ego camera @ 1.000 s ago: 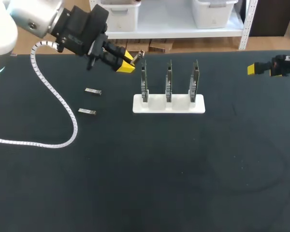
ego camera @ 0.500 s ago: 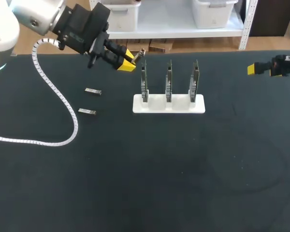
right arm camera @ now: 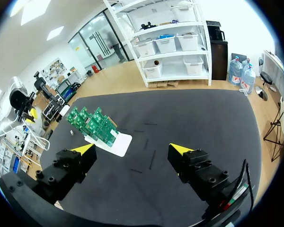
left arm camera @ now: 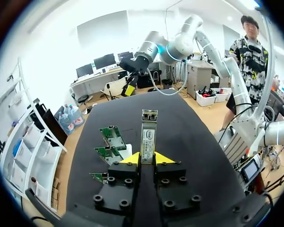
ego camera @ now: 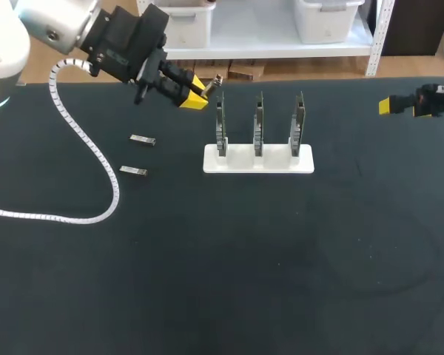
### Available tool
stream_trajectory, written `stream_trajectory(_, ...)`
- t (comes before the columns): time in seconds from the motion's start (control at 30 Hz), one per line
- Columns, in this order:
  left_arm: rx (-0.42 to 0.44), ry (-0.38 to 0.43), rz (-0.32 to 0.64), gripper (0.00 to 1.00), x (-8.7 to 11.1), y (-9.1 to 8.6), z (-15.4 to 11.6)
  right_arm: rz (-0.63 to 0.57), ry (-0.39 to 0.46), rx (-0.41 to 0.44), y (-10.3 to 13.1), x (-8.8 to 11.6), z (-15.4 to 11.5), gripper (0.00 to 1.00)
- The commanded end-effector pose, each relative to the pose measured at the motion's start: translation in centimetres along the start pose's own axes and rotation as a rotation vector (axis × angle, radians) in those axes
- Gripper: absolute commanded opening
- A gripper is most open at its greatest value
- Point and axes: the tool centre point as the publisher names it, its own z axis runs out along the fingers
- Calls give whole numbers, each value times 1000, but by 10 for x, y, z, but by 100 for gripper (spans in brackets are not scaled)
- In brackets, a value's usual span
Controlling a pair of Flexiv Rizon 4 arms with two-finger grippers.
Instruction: Pick up the optical module with the left hand, and insert it into the network port with the right hand.
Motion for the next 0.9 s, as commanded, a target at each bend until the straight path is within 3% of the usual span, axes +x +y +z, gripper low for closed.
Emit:
stream_trajectory(0.03,3,0,2,0,1,1,-1,0,1,3,1,0,-1,100)
stream_trajectory(0.6,3,0,2,0,1,1,-1,0,1,3,1,0,-1,100)
stream_trajectory(0.9,-53,-68,-65,0,-11,10,3,0,1,3,1,0,-1,100)
